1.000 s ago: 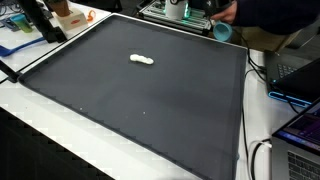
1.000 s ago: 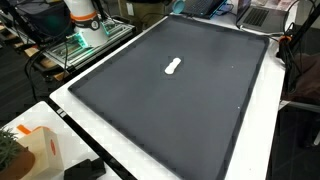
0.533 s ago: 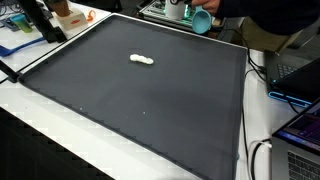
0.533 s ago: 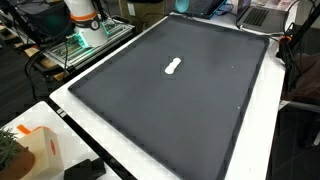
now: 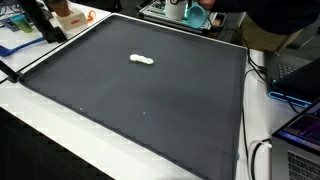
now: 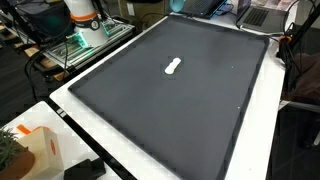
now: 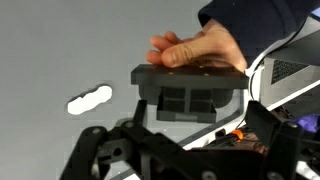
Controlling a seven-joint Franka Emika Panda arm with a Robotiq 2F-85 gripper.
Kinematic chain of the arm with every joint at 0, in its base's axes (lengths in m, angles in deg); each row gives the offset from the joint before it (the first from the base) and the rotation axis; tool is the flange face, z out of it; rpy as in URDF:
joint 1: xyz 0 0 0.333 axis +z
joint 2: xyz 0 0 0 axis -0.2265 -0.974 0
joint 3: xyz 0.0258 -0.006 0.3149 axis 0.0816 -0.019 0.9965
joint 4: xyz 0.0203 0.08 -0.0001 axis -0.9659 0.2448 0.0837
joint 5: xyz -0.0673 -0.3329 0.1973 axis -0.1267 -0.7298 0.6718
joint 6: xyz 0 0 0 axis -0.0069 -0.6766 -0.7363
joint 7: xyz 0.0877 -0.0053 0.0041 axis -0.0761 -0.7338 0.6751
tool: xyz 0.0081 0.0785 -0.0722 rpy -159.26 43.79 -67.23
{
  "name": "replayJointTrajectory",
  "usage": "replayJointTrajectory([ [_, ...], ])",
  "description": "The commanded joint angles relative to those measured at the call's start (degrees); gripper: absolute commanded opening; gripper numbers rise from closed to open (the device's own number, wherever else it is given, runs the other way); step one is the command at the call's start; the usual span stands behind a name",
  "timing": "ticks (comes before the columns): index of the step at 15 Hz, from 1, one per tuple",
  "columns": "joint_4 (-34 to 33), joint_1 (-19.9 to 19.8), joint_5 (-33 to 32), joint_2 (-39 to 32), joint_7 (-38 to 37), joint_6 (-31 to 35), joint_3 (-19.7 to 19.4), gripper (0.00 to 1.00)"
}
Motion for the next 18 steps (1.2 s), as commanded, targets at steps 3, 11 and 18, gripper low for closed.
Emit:
replayJointTrajectory([
  [3, 0.4, 0.7, -2.1, -2.3, -2.2, 1.2, 0.2, 1.00],
  [11, 0.3, 0.9, -2.0, -2.9, -2.3, 1.2, 0.0, 0.77],
  [18, 0.0, 0.8, -1.7, -2.7, -2.0, 1.1, -0.2, 0.32],
])
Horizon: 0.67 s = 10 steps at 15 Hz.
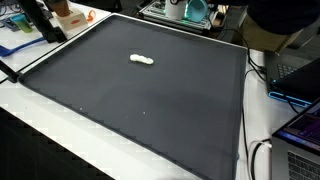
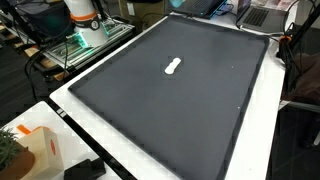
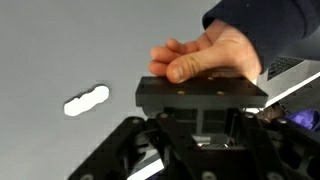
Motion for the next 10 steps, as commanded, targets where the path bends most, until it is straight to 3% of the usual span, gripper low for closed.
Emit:
replayJointTrajectory([
  [1, 0.1, 0.8, -0.6, -0.8, -1.1, 1.1, -0.3, 0.27],
  [3, 0.3, 0.6, -0.9, -0.6, -1.5, 1.1, -0.1, 0.21],
  [8, 1.4, -0.8, -2.3, -1.0, -4.2, 1.1, 1.2, 0.21],
  [9, 0.4, 0.9, -2.2, -1.6, -3.2, 1.1, 0.1, 0.46],
  [10, 0.5, 0.8, -2.5, -1.6, -3.6, 1.1, 0.1, 0.46],
])
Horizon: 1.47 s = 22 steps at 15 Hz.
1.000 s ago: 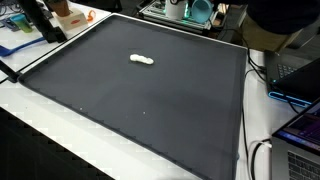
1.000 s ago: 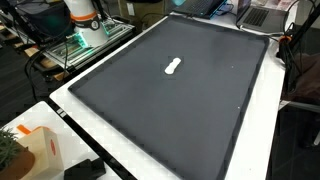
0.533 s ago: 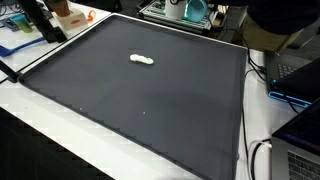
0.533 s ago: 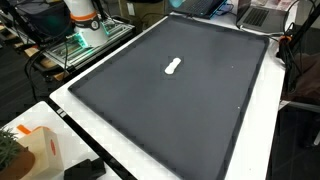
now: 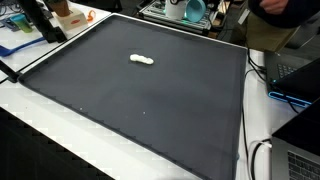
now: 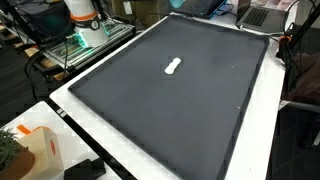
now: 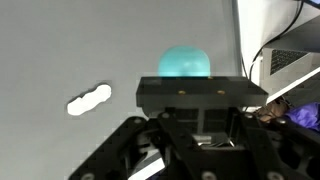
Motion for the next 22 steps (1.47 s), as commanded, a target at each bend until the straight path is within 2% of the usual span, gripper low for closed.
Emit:
replayJointTrajectory([
  [1, 0.3, 1.1, -1.8, -1.5, -1.6, 1.1, 0.1, 0.46],
  [6, 0.4, 1.1, -1.9, -1.6, -1.8, 1.1, 0.2, 0.46],
  [7, 0.4, 1.1, -1.9, -1.6, -1.8, 1.1, 0.2, 0.21],
  [9, 2.4, -1.0, -7.5, 1.1, -3.2, -1.2, 0.8, 0.21],
  [13, 2.2, 0.0, -16.4, 2.2, 2.0, 1.8, 0.2, 0.21],
  [15, 1.6, -0.9, -15.5, 5.3, 6.9, 0.8, -0.5, 0.21],
  [18, 1.2, -1.6, -10.7, 8.3, 16.2, 0.8, -2.5, 0.21],
  [22, 1.4, -2.3, -9.1, 12.9, 25.4, 0.8, -6.5, 0.21],
])
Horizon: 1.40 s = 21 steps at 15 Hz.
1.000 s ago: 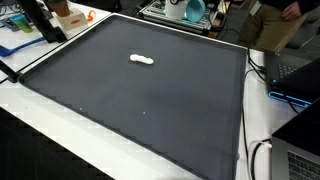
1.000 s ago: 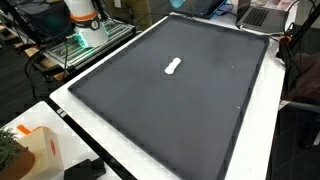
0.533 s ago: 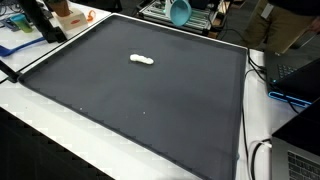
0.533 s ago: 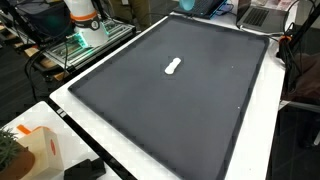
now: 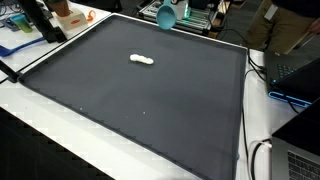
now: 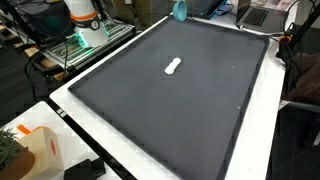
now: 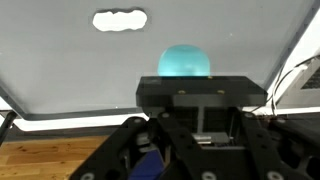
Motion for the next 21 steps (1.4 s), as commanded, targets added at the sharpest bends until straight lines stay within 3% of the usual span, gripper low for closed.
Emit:
replayJointTrajectory([
  [1, -0.6, -1.1, 1.4, 6.8, 7.7, 0.8, -4.1, 0.21],
  [3, -0.9, -0.8, 1.2, 10.1, 9.5, 0.8, -6.9, 0.21],
  [4, -0.2, 0.0, -0.3, 4.1, 7.0, 0.5, -4.8, 0.46],
  [8, -0.4, -0.1, -0.2, 7.4, 8.1, 0.5, -6.7, 0.46],
  [9, -0.4, 1.5, 0.3, 8.2, 11.0, 0.9, -9.4, 0.21],
  [12, -0.3, 4.4, 2.3, 4.5, 20.2, 1.3, -12.6, 0.21],
  [21, -1.4, 10.9, 0.9, 6.5, 38.0, -3.0, -22.2, 0.21],
])
